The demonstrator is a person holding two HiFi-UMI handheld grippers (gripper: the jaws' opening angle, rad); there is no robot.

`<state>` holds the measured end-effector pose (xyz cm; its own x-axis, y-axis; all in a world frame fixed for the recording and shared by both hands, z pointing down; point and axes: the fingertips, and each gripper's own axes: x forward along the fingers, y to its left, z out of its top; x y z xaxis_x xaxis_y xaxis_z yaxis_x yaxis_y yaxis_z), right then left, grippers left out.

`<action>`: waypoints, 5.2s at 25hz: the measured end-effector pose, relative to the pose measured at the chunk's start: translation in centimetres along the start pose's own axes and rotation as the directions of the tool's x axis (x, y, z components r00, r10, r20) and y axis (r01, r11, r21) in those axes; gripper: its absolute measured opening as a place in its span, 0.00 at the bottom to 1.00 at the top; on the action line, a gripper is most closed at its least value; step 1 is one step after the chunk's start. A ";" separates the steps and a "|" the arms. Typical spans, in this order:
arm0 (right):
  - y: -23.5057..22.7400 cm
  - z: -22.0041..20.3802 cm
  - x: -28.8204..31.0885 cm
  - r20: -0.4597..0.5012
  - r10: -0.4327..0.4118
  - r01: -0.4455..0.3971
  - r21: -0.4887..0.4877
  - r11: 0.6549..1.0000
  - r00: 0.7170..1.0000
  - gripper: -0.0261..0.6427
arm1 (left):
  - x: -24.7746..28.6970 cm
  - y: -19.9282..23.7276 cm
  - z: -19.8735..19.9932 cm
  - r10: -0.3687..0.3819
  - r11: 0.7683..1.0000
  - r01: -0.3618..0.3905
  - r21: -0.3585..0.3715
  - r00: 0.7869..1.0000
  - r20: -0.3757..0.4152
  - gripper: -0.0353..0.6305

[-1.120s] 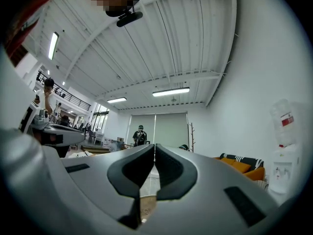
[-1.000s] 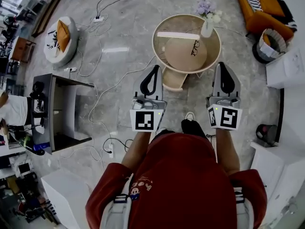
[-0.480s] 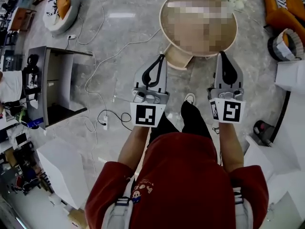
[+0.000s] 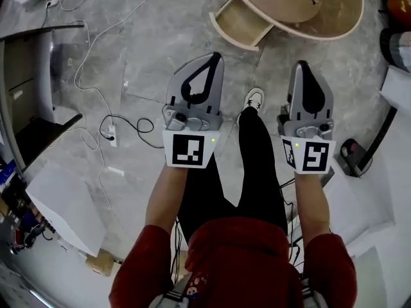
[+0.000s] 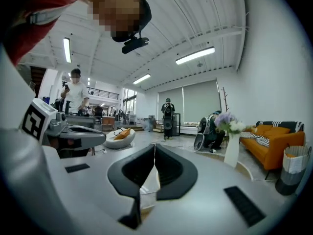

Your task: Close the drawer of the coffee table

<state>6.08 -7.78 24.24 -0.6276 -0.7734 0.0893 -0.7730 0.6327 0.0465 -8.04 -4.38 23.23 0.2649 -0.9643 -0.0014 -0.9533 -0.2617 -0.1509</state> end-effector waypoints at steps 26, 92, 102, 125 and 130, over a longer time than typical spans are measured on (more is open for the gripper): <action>1.2 -46.2 6.1 0.144 0.005 0.008 -0.087 0.996 0.990 0.07 | 1.6 -5.5 -52.1 0.046 0.999 -0.046 -0.028 0.999 0.016 0.07; -10.5 -48.6 3.7 0.160 -0.190 0.183 0.055 0.982 0.969 0.07 | 25.6 -12.1 -59.8 -0.204 0.970 0.197 -0.145 0.978 -0.038 0.63; -11.0 -48.6 3.3 0.156 -0.192 0.186 0.055 0.981 0.969 0.07 | 27.8 -12.5 -59.8 -0.201 0.971 0.190 -0.141 0.977 -0.065 0.64; -6.2 -49.4 5.6 0.127 -0.127 0.124 0.026 0.992 0.984 0.07 | 14.3 -10.1 -58.3 -0.037 0.994 0.029 -0.106 0.997 -0.069 0.64; -4.7 -49.6 6.0 0.117 -0.102 0.099 0.028 0.995 0.988 0.07 | 9.0 -10.2 -56.9 -0.023 0.998 0.019 -0.067 0.998 -0.062 0.64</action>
<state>10.56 -13.40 73.88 -0.5523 -0.8330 -0.0327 -0.8336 0.5517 0.0275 -4.15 -12.74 81.05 0.2771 -0.9588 0.0634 -0.9558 -0.2818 -0.0840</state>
